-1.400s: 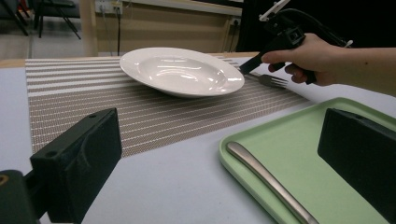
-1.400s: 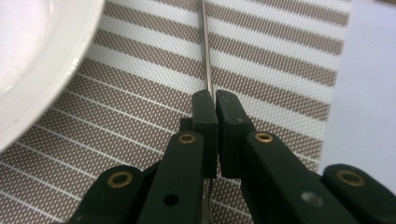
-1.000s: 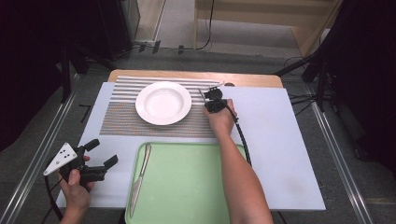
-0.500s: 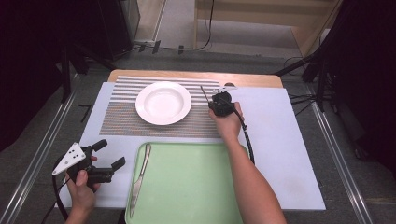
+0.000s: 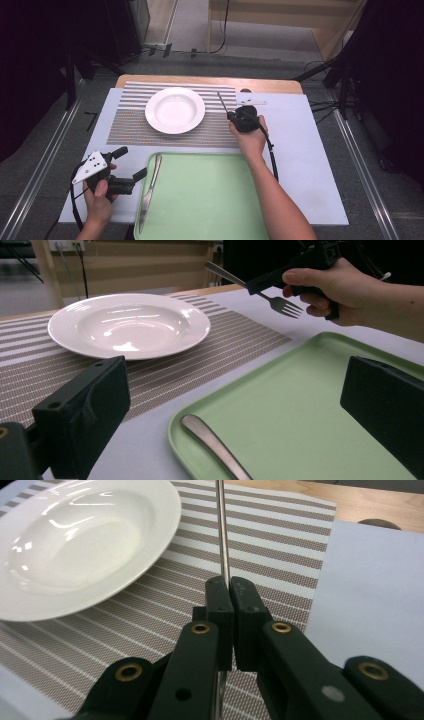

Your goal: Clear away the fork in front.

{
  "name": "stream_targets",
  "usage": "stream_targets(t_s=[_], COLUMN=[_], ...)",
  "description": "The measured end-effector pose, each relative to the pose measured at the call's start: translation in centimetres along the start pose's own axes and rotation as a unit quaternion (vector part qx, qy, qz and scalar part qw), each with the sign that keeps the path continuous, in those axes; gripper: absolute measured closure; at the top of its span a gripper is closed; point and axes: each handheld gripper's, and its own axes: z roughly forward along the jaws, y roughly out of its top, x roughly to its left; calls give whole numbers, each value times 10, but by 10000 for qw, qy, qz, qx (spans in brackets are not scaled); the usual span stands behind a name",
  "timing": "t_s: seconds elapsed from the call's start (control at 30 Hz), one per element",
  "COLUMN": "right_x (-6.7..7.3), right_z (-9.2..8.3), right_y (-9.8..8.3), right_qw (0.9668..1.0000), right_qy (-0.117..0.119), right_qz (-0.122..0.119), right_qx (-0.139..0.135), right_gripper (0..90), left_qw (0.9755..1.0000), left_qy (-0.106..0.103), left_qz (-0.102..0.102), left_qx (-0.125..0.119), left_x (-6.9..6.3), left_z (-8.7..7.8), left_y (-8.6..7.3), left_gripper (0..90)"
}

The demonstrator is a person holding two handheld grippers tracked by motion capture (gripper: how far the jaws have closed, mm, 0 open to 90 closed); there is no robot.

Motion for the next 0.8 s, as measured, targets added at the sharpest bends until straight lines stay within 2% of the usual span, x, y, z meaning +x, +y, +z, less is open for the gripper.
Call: stream_targets(t_s=[0.2, 0.3, 0.37, 0.8], right_x=[6, 8, 8, 8], right_z=[-14, -19, -23, -53], right_y=[-9, -14, -18, -40], right_qw=[9998, 9996, 9993, 9975], right_qy=[149, 189, 258, 509], right_qz=[-52, -140, -108, -45], right_qx=[-123, -178, -233, -487], right_gripper=[867, 867, 867, 867], left_qw=[9999, 9996, 9994, 9987], left_qy=[-133, -156, -201, -374], left_qz=[82, 210, 271, 333], left_qx=[9, 83, 100, 119], left_x=[-7, -12, -16, -33], left_z=[9, 15, 20, 48], left_y=[7, 11, 13, 26], left_gripper=[0, 0, 0, 0])
